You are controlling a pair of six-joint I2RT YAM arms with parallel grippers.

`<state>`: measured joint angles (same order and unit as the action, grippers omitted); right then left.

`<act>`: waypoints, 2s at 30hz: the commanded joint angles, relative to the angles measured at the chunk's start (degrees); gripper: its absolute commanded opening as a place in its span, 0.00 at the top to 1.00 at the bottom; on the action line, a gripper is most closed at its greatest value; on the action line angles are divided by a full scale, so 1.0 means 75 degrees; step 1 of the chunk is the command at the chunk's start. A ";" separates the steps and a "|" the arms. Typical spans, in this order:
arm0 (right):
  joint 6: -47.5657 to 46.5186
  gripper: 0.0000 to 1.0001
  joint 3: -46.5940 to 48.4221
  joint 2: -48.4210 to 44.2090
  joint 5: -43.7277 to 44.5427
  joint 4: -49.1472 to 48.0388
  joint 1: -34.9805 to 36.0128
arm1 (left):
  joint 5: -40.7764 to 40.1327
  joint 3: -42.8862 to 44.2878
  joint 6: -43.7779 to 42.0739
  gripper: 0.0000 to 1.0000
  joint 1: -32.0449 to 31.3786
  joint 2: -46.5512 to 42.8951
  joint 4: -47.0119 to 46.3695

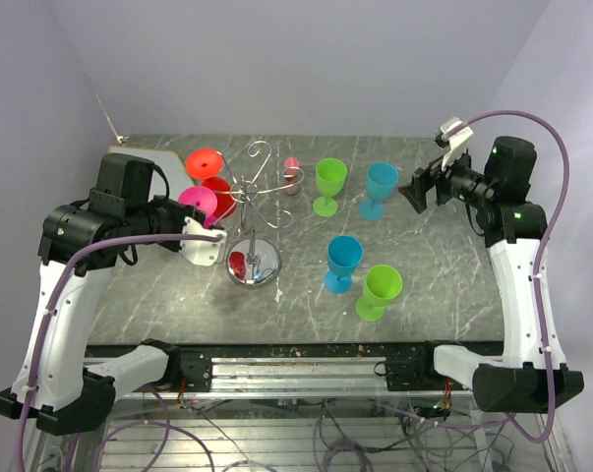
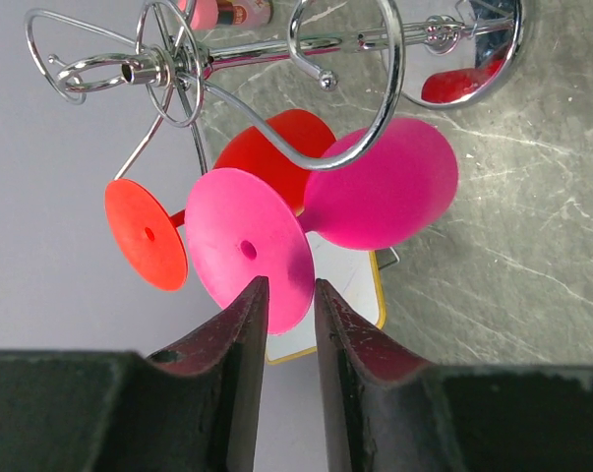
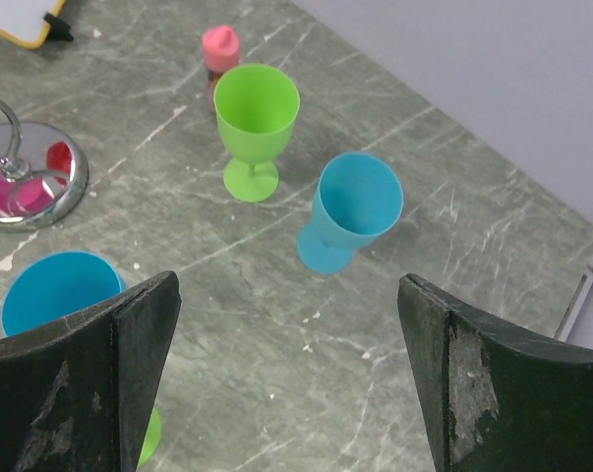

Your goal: Place the wine glass upside down on the wine glass rack

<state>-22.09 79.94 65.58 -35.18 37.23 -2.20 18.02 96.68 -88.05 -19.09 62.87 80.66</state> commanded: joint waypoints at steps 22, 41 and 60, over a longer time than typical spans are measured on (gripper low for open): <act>-0.0984 0.13 -0.0592 0.0482 -0.0655 0.1631 0.0703 | -0.0091 0.0503 0.0312 0.01 -0.0044 -0.0277 0.0670; -0.0537 0.33 -0.1192 0.1451 0.1093 0.1272 0.2740 | -0.0471 0.0901 0.3062 0.01 0.0294 -0.0563 -0.0972; -0.0608 0.66 -0.0990 0.2485 0.1268 0.1458 0.3451 | -0.1539 0.0773 0.4775 0.01 0.0343 -0.0571 -0.2212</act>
<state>-26.15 71.55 83.20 -26.15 47.68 22.74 8.67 102.56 -56.75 -16.95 58.72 68.38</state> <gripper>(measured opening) 0.380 0.994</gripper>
